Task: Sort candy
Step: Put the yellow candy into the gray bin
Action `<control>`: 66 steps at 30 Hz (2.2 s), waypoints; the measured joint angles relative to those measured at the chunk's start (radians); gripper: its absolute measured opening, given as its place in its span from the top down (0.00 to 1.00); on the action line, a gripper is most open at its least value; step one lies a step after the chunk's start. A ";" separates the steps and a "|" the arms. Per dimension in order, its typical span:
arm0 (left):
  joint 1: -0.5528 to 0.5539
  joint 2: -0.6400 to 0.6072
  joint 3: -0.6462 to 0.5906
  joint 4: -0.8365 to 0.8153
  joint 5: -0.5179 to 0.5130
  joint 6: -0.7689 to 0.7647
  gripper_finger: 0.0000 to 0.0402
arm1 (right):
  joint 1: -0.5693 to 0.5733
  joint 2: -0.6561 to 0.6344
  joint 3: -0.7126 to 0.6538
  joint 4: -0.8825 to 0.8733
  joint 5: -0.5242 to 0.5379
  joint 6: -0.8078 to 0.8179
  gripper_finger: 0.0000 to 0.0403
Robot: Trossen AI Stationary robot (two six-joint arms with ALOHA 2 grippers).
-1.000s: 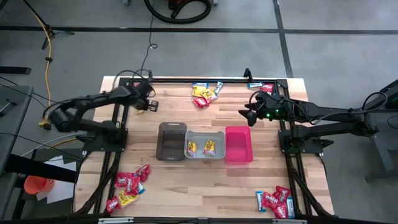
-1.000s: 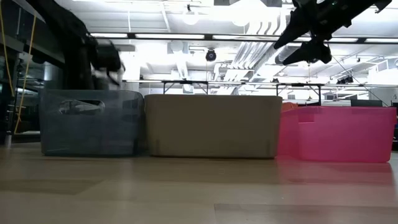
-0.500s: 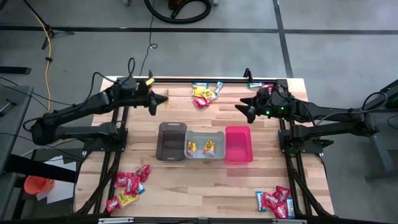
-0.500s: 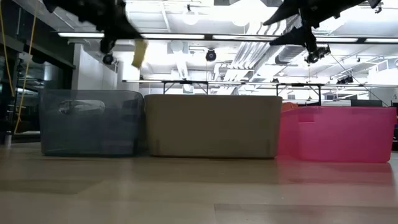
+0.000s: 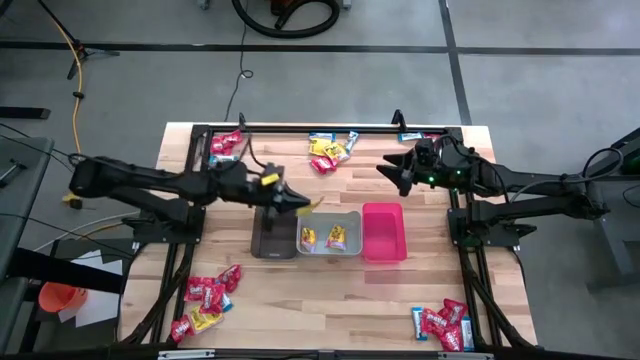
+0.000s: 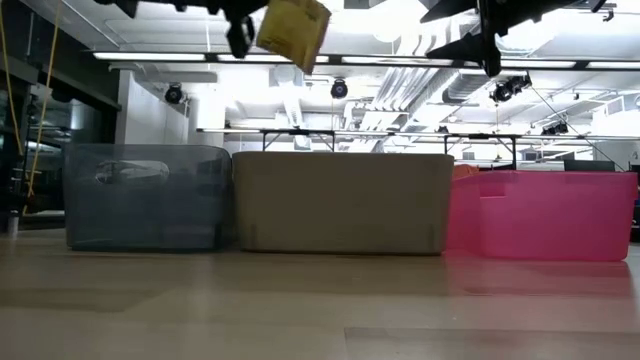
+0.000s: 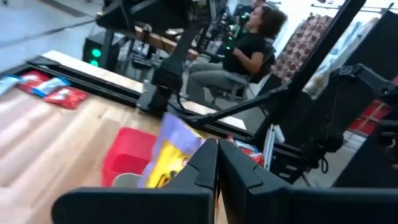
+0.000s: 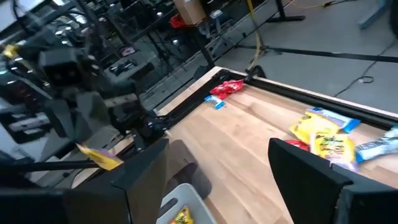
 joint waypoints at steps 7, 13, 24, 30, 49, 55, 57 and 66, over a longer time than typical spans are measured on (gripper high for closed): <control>-0.051 0.108 0.000 0.096 -0.002 -0.051 1.00 | 0.000 0.000 0.000 0.031 -0.067 0.000 0.34; -0.078 0.151 0.000 0.095 -0.002 -0.048 1.00 | 0.000 0.000 0.000 0.082 -0.089 0.016 0.34; -0.073 0.191 0.000 0.090 -0.007 0.130 0.99 | 0.000 0.000 0.000 0.134 -0.094 0.142 0.34; -0.054 0.190 0.000 0.074 0.014 0.143 0.84 | 0.000 0.000 0.000 0.134 -0.077 0.139 0.34; 0.084 -0.175 0.073 -0.180 -0.029 0.102 0.47 | 0.000 0.000 0.000 0.252 -0.088 0.020 0.34; 0.084 -0.248 0.072 -0.240 -0.129 0.082 0.47 | -0.003 0.016 0.000 0.123 -0.045 0.102 0.34; 0.082 -0.253 0.072 -0.246 -0.136 0.080 0.47 | -0.012 0.035 0.000 0.081 -0.034 0.125 0.34; 0.082 -0.253 0.072 -0.243 -0.184 0.053 0.47 | -0.151 0.410 0.266 -0.224 -0.121 0.111 0.34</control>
